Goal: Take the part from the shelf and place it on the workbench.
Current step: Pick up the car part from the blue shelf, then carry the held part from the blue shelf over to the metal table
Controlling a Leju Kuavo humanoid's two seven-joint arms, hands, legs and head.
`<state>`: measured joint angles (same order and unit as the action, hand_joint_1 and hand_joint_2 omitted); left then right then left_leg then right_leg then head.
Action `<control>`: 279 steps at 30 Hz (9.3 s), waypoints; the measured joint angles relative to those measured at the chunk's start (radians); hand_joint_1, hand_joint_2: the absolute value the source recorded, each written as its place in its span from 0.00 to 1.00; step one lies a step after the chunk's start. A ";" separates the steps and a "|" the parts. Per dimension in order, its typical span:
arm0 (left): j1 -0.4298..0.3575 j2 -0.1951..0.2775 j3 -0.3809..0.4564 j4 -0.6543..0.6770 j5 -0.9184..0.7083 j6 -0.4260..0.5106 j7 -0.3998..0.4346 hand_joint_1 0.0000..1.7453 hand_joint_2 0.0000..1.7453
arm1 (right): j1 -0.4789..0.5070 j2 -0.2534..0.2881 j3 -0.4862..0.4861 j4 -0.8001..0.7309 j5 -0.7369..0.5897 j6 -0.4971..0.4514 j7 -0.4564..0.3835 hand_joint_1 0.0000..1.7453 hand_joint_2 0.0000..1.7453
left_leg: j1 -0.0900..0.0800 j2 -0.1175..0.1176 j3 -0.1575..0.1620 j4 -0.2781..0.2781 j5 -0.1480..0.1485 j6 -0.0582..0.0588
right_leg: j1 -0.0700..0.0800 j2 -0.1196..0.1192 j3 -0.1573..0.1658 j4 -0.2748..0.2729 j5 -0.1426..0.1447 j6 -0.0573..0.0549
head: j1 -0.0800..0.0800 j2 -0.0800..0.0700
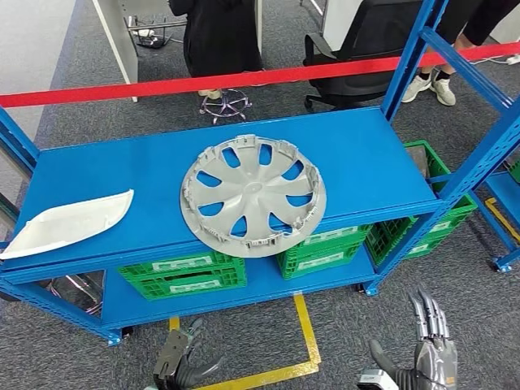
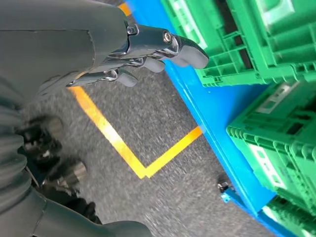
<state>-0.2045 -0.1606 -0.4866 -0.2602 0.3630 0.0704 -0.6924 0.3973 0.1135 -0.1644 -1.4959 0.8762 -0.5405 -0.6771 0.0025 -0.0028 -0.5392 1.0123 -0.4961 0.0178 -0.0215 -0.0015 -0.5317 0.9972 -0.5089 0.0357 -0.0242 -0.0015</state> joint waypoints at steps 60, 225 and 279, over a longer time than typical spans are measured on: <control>-0.047 -0.004 0.167 0.031 -0.267 0.242 0.191 0.00 1.00 | -0.370 -0.250 0.402 0.060 0.078 0.240 0.414 0.00 0.00 | 0.007 -0.018 0.006 -0.038 0.027 0.028 | -0.011 -0.001 -0.146 0.265 -0.093 0.026 | 0.004 0.000; 0.061 0.015 0.273 0.078 -0.267 0.124 0.376 0.00 0.50 | -0.832 -0.223 0.607 0.572 0.181 0.341 0.548 1.00 1.00 | -0.014 0.005 -0.056 0.028 0.031 0.009 | 0.005 -0.034 -0.001 0.024 -0.018 -0.003 | 0.006 0.000; 0.140 0.004 0.470 0.078 -0.174 0.208 0.200 0.00 1.00 | 0.008 -0.152 0.561 -0.421 -0.007 -0.128 0.273 1.00 1.00 | -0.011 0.051 0.054 0.011 -0.041 -0.016 | 0.008 -0.060 -0.047 0.025 0.022 -0.031 | 0.005 0.000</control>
<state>-0.0641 -0.1570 -0.0168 -0.1822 0.1885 0.2780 -0.4919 0.4050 -0.0381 0.3965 -1.9173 0.8687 -0.6686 -0.4039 -0.0082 0.0482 -0.4856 1.0232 -0.5372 0.0021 -0.0132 -0.0612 -0.5788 1.0225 -0.4865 0.0047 -0.0194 -0.0015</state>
